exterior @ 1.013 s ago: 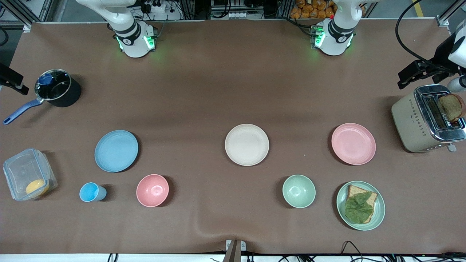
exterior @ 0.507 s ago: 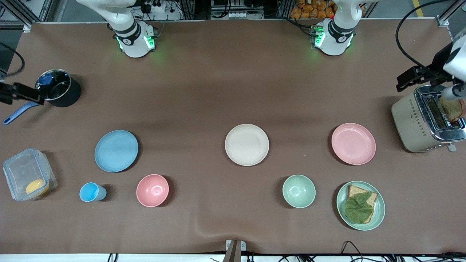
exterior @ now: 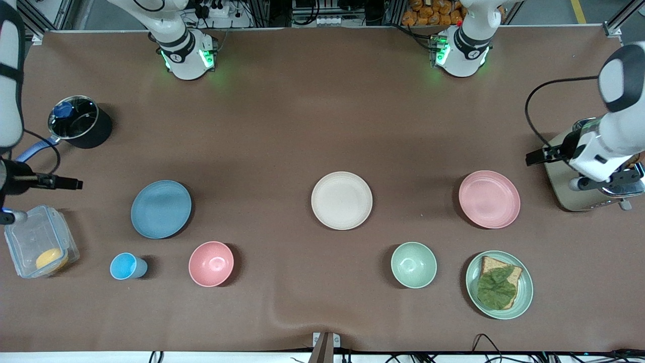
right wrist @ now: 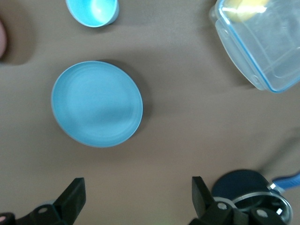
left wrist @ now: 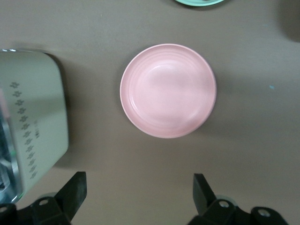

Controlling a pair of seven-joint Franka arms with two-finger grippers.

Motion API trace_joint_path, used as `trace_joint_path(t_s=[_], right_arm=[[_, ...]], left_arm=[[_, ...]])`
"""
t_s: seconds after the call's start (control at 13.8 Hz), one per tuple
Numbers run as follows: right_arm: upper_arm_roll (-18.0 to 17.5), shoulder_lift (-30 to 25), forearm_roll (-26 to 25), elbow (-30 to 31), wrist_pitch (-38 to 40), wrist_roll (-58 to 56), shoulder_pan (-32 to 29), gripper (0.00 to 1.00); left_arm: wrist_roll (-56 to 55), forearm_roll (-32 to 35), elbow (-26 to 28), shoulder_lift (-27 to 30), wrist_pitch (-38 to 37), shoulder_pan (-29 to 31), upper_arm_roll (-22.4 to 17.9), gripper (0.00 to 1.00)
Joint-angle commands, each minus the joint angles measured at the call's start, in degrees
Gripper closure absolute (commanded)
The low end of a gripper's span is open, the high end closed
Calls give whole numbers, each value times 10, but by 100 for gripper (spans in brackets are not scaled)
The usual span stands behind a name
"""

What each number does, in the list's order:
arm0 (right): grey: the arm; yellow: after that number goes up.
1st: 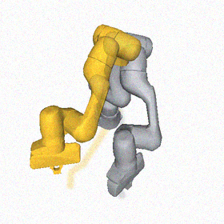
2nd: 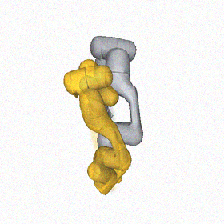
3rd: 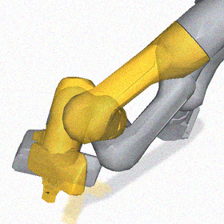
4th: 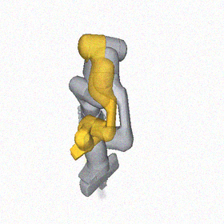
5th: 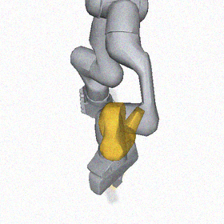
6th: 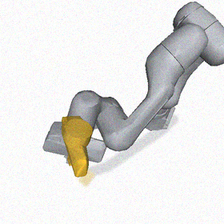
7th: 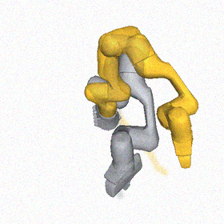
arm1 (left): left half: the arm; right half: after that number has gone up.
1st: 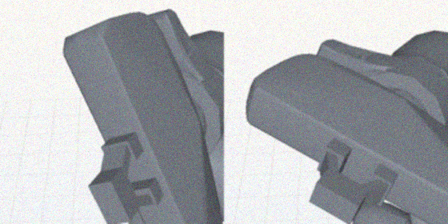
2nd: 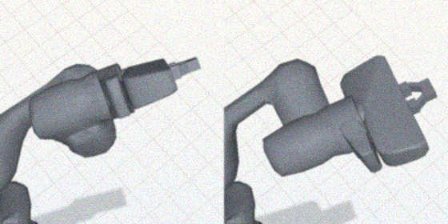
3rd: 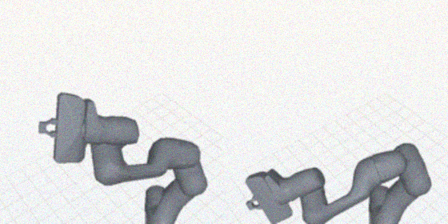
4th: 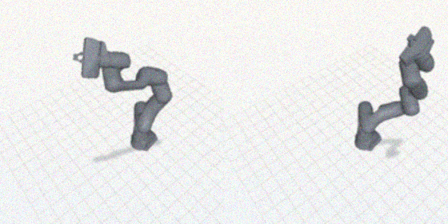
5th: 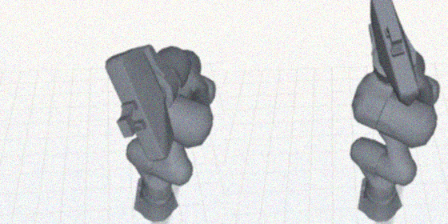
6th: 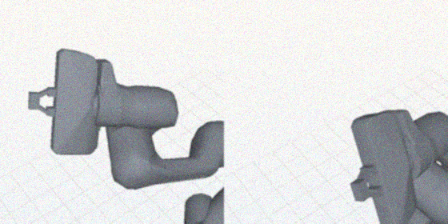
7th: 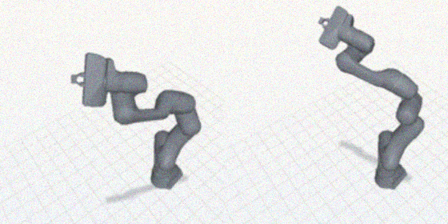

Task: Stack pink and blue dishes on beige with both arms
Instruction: 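Reach the right gripper to the blue plate while the left gripper reaches the pink plate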

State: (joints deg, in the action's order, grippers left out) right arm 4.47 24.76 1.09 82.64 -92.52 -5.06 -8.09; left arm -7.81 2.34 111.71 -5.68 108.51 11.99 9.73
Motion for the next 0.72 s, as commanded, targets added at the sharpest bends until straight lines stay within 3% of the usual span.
trace_joint_path(t_s=[0.0,0.14,0.29,0.43,0.65], right_arm=[[-9,38,8,21,-50,1,-1,0],[-10,43,8,102,-139,1,8,0],[-10,38,8,184,-232,7,18,0],[-10,42,8,220,-285,8,24,0],[-10,70,8,245,-353,10,22,0]], left_arm=[[10,4,113,17,116,24,2,0],[10,14,165,-8,218,43,1,0],[10,39,168,-67,280,83,2,0],[10,45,169,-107,328,97,2,0],[0,44,165,-124,333,102,2,2]])
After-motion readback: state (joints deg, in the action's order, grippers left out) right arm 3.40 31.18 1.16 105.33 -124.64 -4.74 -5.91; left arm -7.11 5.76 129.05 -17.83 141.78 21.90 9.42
